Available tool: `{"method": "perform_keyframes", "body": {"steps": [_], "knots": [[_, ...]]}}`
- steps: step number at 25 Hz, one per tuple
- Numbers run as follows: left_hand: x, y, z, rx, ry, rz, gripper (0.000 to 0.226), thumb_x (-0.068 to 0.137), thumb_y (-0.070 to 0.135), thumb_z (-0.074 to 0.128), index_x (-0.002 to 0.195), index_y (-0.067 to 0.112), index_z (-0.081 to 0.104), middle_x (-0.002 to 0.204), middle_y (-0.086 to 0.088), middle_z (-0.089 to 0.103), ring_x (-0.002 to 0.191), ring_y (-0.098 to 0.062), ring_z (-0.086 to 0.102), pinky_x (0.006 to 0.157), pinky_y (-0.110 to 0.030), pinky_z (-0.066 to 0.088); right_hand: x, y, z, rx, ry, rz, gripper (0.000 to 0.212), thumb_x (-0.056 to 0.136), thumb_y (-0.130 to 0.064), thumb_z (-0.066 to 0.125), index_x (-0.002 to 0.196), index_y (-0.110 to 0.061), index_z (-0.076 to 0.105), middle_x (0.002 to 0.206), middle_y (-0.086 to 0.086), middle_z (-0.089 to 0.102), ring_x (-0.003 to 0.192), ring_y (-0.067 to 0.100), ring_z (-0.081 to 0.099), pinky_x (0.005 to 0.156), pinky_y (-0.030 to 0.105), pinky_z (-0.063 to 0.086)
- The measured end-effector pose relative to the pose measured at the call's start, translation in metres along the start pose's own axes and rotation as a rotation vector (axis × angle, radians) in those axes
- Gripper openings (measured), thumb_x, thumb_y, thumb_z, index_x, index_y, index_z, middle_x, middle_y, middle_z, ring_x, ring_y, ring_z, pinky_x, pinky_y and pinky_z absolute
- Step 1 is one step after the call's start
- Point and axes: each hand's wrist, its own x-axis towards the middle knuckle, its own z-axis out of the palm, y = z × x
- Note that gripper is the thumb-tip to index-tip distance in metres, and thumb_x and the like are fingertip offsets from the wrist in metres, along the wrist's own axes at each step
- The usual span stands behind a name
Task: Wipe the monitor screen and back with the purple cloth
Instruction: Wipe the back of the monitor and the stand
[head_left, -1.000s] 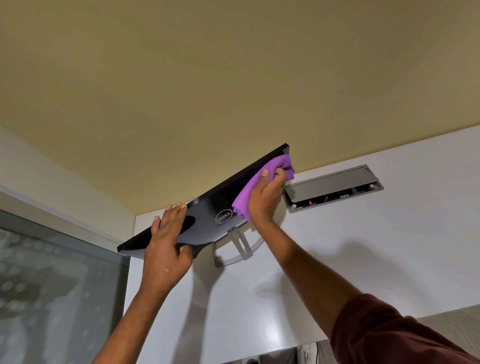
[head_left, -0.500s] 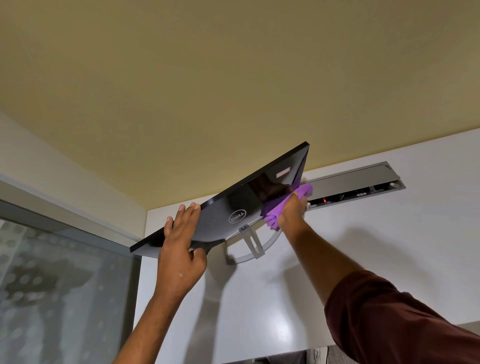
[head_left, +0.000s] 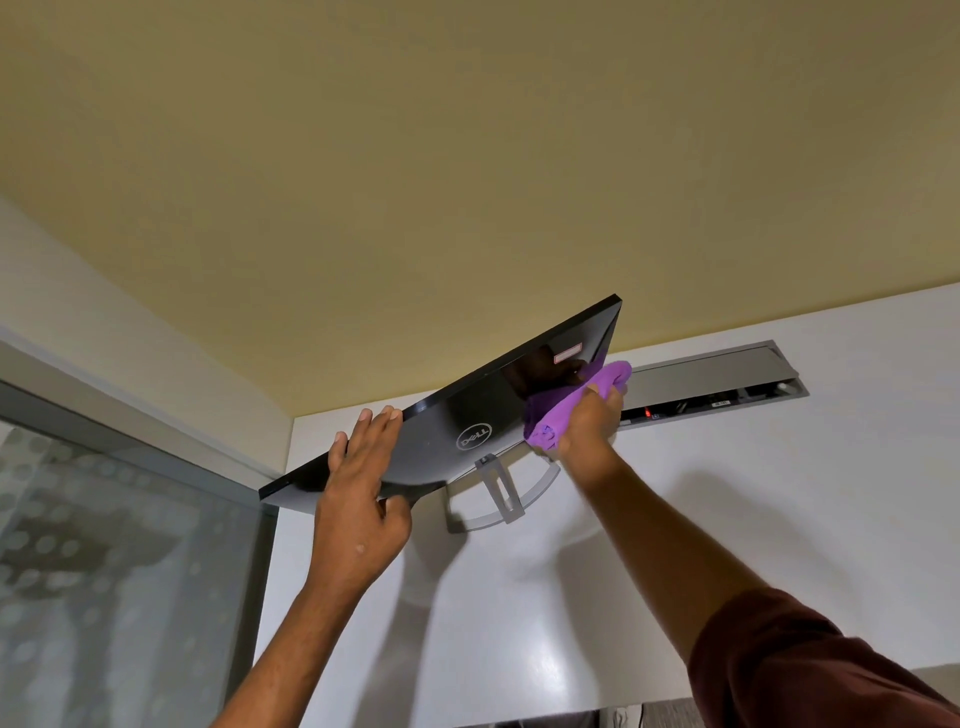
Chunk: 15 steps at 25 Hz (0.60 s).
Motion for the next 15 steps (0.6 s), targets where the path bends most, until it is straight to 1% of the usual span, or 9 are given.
{"method": "perform_keyframes", "body": {"steps": [1, 2, 4, 6, 8, 10, 11, 12, 15], "knots": [[0.0, 0.0, 0.0, 0.002, 0.0, -0.005, 0.095, 0.074, 0.001, 0.048, 0.166, 0.024, 0.038, 0.172, 0.01, 0.036, 0.165, -0.01, 0.018, 0.137, -0.037, 0.008, -0.006, -0.001, 0.0, -0.058, -0.002, -0.058, 0.051, 0.115, -0.029, 0.047, 0.164, -0.035, 0.034, 0.161, 0.009, 0.046, 0.139, 0.039, 0.051, 0.113, 0.066, 0.047], [0.001, 0.001, 0.001, 0.005, -0.001, -0.008, 0.095, 0.074, 0.001, 0.048, 0.166, 0.024, 0.038, 0.172, 0.01, 0.036, 0.165, -0.01, 0.018, 0.137, -0.038, 0.008, -0.013, -0.003, 0.001, -0.11, -0.016, -0.135, 0.05, 0.115, -0.027, 0.048, 0.163, -0.033, 0.035, 0.16, 0.008, 0.046, 0.138, 0.038, 0.052, 0.112, 0.061, 0.048], [0.001, 0.001, 0.001, 0.014, 0.001, -0.005, 0.095, 0.074, 0.002, 0.048, 0.166, 0.023, 0.039, 0.172, 0.008, 0.037, 0.165, -0.01, 0.019, 0.137, -0.04, 0.009, -0.023, -0.004, 0.003, -0.173, -0.019, -0.296, 0.044, 0.113, -0.023, 0.051, 0.157, -0.025, 0.042, 0.153, 0.008, 0.051, 0.131, 0.032, 0.056, 0.109, 0.049, 0.052], [0.001, 0.001, 0.001, 0.02, 0.007, -0.004, 0.094, 0.073, 0.002, 0.047, 0.165, 0.022, 0.041, 0.171, 0.007, 0.038, 0.165, -0.009, 0.019, 0.137, -0.042, 0.01, -0.036, 0.0, 0.004, -0.187, -0.048, -0.443, 0.041, 0.11, -0.021, 0.056, 0.15, -0.021, 0.047, 0.147, 0.007, 0.055, 0.126, 0.028, 0.059, 0.109, 0.048, 0.054], [0.001, 0.001, 0.001, 0.017, 0.013, -0.012, 0.093, 0.072, 0.003, 0.046, 0.164, 0.021, 0.042, 0.171, 0.007, 0.039, 0.164, -0.009, 0.02, 0.137, -0.042, 0.011, -0.051, 0.007, 0.007, -0.187, -0.098, -0.586, 0.041, 0.104, -0.024, 0.062, 0.143, -0.024, 0.048, 0.14, 0.004, 0.058, 0.124, 0.029, 0.062, 0.107, 0.052, 0.055], [0.001, 0.002, 0.001, 0.02, 0.018, -0.018, 0.093, 0.072, 0.003, 0.045, 0.163, 0.021, 0.044, 0.17, 0.007, 0.04, 0.164, -0.008, 0.021, 0.136, -0.042, 0.011, -0.067, 0.016, 0.01, -0.231, -0.132, -0.702, 0.04, 0.1, -0.026, 0.065, 0.137, -0.025, 0.05, 0.13, -0.007, 0.06, 0.121, 0.027, 0.061, 0.106, 0.051, 0.054], [0.001, 0.002, 0.0, 0.022, 0.02, -0.018, 0.094, 0.071, 0.003, 0.044, 0.163, 0.021, 0.044, 0.17, 0.007, 0.04, 0.164, -0.008, 0.021, 0.136, -0.041, 0.011, -0.077, 0.021, 0.011, -0.261, -0.161, -0.742, 0.038, 0.1, -0.024, 0.066, 0.134, -0.023, 0.051, 0.125, -0.012, 0.059, 0.118, 0.023, 0.06, 0.105, 0.046, 0.054], [0.001, 0.002, 0.0, 0.026, 0.019, -0.014, 0.094, 0.071, 0.003, 0.044, 0.163, 0.021, 0.044, 0.17, 0.007, 0.039, 0.164, -0.008, 0.021, 0.136, -0.039, 0.011, -0.088, 0.025, 0.012, -0.292, -0.208, -0.76, 0.034, 0.102, -0.02, 0.067, 0.132, -0.019, 0.051, 0.122, -0.013, 0.058, 0.113, 0.018, 0.06, 0.101, 0.038, 0.054], [0.001, 0.001, -0.001, 0.041, 0.005, 0.005, 0.095, 0.07, 0.004, 0.044, 0.164, 0.02, 0.041, 0.172, 0.005, 0.037, 0.165, -0.01, 0.02, 0.136, -0.034, 0.007, -0.113, 0.044, 0.007, -0.432, -0.383, -0.849, 0.024, 0.104, -0.018, 0.069, 0.122, -0.015, 0.053, 0.119, -0.004, 0.058, 0.099, 0.003, 0.058, 0.087, 0.012, 0.047]]}}
